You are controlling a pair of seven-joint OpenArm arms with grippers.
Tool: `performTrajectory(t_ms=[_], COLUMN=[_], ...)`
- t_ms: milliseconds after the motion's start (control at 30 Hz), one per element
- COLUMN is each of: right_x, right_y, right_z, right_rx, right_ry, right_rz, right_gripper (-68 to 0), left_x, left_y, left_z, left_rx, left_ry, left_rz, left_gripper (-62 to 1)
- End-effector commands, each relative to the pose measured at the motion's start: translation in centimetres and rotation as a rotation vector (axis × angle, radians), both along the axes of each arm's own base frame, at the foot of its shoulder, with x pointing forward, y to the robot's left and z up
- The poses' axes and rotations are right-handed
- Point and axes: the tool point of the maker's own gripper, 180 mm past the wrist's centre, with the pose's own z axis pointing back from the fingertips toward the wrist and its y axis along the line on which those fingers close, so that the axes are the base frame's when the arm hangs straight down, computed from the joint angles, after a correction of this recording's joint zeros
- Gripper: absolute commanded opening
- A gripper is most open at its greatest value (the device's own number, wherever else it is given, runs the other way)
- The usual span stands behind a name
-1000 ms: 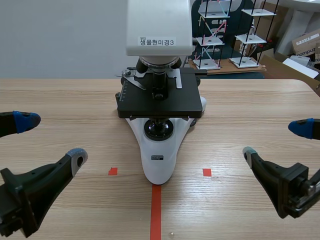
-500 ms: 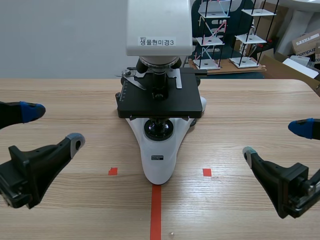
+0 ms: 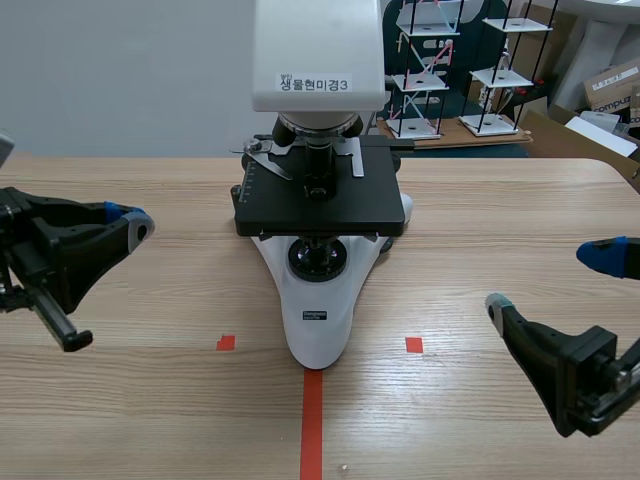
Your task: Point at the stage clip
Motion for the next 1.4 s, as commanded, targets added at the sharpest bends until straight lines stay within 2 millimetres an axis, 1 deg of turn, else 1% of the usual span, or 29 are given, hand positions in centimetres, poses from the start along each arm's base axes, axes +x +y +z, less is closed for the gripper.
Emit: performTrajectory(t_ms=[0,167,267,400,500,667,833,1100,1367], right_x=[0.2,0.2,0.2,0.2,0.2,0.2,0.2,0.2,0.2], right_y=[0.1,0.1,0.1,0.1,0.1,0.1,0.1,0.1,0.1], right_z=[0.8,0.8,0.8,0.8,0.8,0.8,0.8,0.8,0.8], right_rx=[0.004,0.004,0.004,0.004,0.004,0.004,0.004,0.004,0.004], right_ry=[-0.025,-0.025,-0.025,-0.025,-0.025,-0.025,-0.025,-0.025,-0.025], right_rz=[0.01,0.01,0.01,0.01,0.01,0.01,0.01,0.01,0.01], right_gripper=[-8.0,-8.0,-8.0,-8.0,-8.0,-8.0,-8.0,-8.0,-8.0], left_x=[0.8,3.0,4.1,5.4,6.0,6.7,7.1,7.9,7.9], left_y=[0.1,0.6,0.5,0.0,-0.7,-2.0,-2.6,-1.6,-1.5], left_z=[0.7,0.4,0.8,1.2,1.4,1.9,2.3,1.6,1.5], left_rx=[-0.015,-0.002,0.003,0.013,0.031,0.054,0.057,0.066,0.066], left_ry=[-0.027,-0.04,-0.057,-0.074,-0.076,-0.078,-0.09,-0.073,-0.071], left_rz=[0.0,0.004,-0.001,-0.016,-0.038,-0.073,-0.087,-0.057,-0.056], left_gripper=[-56.8,-56.8,-56.8,-56.8,-56.8,-56.8,-56.8,-56.8,-56.8])
